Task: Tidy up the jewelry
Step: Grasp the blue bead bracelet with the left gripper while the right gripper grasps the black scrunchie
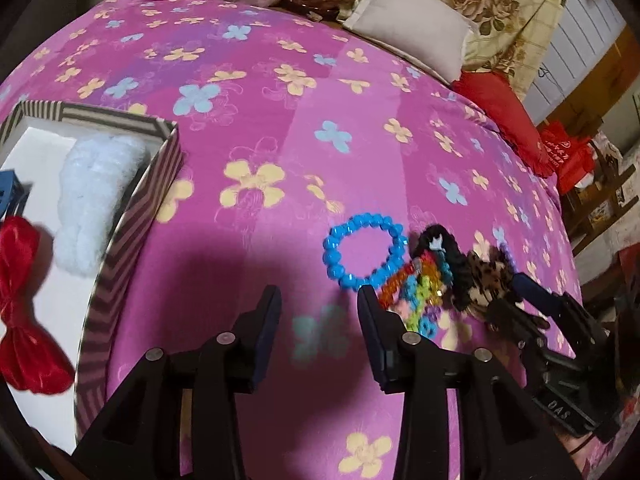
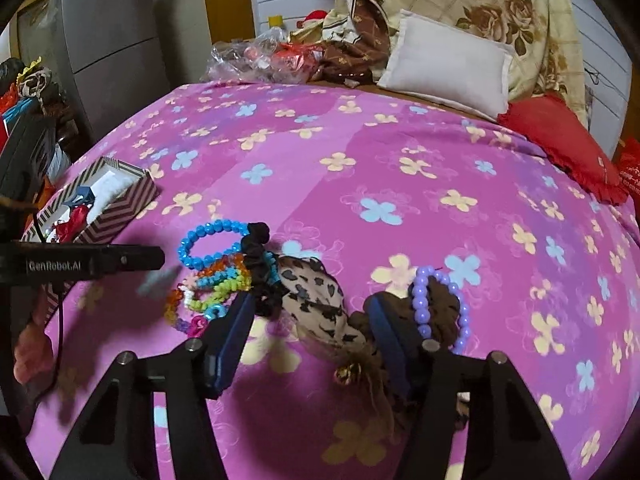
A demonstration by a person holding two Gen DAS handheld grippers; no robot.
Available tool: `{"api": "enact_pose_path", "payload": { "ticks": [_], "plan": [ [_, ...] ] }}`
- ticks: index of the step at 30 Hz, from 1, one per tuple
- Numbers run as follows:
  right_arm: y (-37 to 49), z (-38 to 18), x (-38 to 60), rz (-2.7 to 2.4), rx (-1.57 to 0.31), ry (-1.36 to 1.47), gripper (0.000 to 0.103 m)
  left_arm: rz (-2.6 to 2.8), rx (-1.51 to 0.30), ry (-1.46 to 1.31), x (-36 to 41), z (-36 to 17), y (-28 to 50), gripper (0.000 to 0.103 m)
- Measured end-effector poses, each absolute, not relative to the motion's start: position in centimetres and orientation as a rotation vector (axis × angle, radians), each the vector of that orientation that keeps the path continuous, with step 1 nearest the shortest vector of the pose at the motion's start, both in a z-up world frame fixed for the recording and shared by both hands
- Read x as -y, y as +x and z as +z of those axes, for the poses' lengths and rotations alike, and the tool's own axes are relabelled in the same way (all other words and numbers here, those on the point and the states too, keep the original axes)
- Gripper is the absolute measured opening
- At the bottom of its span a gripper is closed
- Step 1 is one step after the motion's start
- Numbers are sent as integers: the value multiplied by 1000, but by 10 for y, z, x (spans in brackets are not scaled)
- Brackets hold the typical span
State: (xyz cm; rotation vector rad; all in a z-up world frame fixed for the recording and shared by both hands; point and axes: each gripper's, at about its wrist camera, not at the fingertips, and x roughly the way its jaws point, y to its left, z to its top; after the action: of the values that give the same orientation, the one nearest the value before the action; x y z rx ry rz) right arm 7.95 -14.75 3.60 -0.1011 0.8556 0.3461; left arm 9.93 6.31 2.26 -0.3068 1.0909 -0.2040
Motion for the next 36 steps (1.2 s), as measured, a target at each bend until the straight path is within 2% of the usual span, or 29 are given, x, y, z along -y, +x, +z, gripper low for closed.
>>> {"api": "enact_pose_path", "payload": {
  "ticks": [10,11,14,21,23,25,26,27,30,36],
  "plan": [
    [83,61,132,437,-824,-48,61,-136,-1086,-219,-52,19,128,26],
    [88,61,126,439,-833,-58,61,-135,-1085,-208,-50,19,130,26],
    [99,59,116,463,-852,-72,49,-145,-1082,-157,-44,19,131,26],
    [113,47,105,487,-917,-154,49,-193,-1068,-87,-39,19,132,26],
    [117,42,105,488,-938,-158,48,-186,-1057,-69,-38,18,132,20],
    [120,37,103,504,-955,-160,36,-182,-1047,-52,-38,18,133,6],
    [122,34,101,511,-968,-170,24,-191,-1045,-47,-37,17,133,4],
    [123,30,99,512,-978,-183,17,-195,-1045,-38,-36,17,133,1],
    [123,26,98,489,-980,-190,12,-215,-1031,-25,-34,17,130,1],
    [115,51,121,503,-919,-27,12,-254,-1027,-109,-43,33,122,1]
  ]
}}
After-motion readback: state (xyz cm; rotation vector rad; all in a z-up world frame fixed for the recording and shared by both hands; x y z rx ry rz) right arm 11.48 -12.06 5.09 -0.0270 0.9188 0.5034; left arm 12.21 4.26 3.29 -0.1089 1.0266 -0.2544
